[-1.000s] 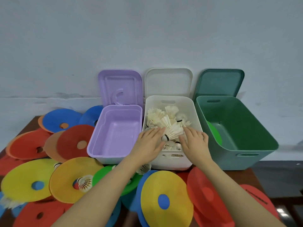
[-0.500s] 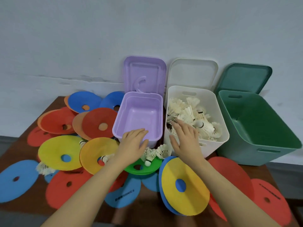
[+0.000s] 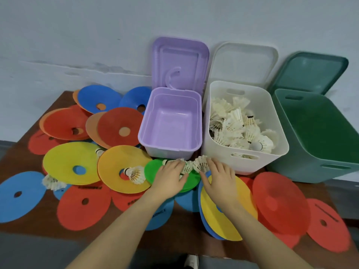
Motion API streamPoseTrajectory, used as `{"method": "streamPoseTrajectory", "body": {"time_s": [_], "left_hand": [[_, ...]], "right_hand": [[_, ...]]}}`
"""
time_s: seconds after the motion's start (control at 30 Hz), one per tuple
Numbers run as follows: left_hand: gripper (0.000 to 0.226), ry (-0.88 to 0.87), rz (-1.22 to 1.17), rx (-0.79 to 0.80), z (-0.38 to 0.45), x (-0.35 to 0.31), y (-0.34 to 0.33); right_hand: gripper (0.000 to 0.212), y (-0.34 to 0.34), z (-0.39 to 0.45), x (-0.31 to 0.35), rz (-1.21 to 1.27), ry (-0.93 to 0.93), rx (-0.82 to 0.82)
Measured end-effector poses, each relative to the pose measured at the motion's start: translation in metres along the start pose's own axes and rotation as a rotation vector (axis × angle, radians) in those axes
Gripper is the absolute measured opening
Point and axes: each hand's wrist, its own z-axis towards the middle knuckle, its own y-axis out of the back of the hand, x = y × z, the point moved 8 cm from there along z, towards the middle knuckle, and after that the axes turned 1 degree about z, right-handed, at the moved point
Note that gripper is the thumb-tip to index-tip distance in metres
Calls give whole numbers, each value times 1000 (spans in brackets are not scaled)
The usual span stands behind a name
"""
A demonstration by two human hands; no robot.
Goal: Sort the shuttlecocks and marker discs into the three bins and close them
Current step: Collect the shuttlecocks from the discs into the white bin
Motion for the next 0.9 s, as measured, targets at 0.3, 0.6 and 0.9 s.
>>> {"method": "streamPoseTrajectory", "body": {"time_s": [0.3, 0.6, 0.9], "left_hand": [[62, 58, -99, 73, -11, 20, -21], [59, 20, -15, 195, 7, 10, -32], [42, 52, 71, 59, 17, 11, -28]], "right_hand": [[54, -21, -7, -1, 219, -149, -27], [48, -36, -13, -8, 349, -182, -57], [30, -38, -8, -17, 338, -182, -115]]}}
